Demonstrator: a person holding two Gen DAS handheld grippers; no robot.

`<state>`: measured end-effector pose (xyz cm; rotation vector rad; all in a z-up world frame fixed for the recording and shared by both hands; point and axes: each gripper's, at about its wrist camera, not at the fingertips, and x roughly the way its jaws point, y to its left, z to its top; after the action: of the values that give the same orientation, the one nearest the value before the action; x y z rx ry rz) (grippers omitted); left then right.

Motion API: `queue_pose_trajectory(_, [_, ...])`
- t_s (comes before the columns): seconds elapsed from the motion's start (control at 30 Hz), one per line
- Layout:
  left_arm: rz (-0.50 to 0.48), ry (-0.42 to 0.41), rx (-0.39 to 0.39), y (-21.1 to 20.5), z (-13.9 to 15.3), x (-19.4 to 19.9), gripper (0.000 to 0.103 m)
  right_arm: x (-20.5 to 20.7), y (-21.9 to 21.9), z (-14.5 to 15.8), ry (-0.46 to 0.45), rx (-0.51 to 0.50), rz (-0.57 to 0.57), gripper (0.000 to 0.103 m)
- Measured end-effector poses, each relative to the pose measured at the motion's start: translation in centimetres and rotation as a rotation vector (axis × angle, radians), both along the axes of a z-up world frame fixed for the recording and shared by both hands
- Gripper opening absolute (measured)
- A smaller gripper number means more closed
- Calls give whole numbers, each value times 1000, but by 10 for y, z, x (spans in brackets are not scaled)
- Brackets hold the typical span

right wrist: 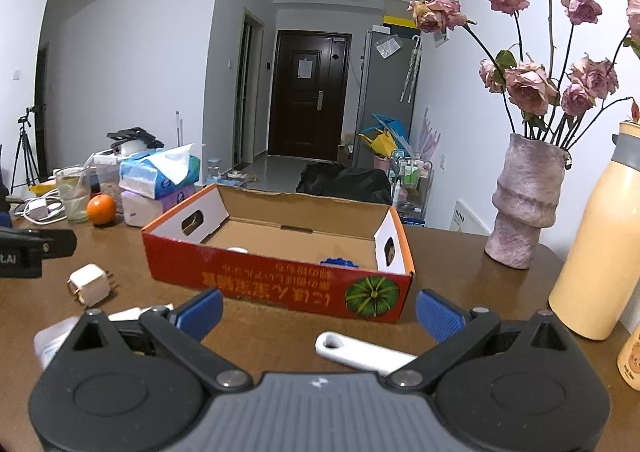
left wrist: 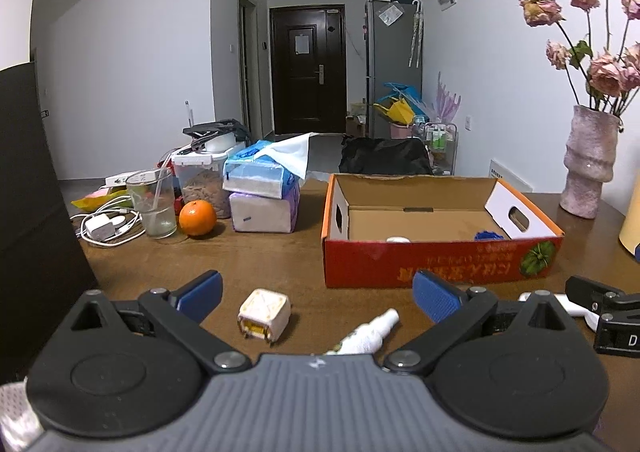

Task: Organize rigid objects
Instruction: 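Withdraw both tools from the box back toward the table items, then grasp the purple cap with the right gripper while the left grasps the white wipes container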

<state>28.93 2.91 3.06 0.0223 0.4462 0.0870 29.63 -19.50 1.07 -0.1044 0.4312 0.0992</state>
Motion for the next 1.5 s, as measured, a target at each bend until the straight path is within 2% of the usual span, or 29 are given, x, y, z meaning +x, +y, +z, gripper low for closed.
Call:
queue_pose_trajectory(0.4, [-5,56,-7,4,-19,-42,103,-53,-1,-9,16,-24,11,103])
queue_pose_trajectory(0.87, [-25,128,0,0,-46,-65,103,-82,-20,-45,128,-37,-17,103])
queue_pose_trajectory(1.13, [-44,151,10,-3,-57,-68,103,-79,-25,-66,214,-71,7,97])
queue_pose_trajectory(1.33, [-65,162,19,-4,-63,-64,103,-64,-14,-78,258,-135,43,95])
queue_pose_trajectory(1.5, [-94,163,33,0,-65,-58,103,-51,-13,-83,272,-92,62,84])
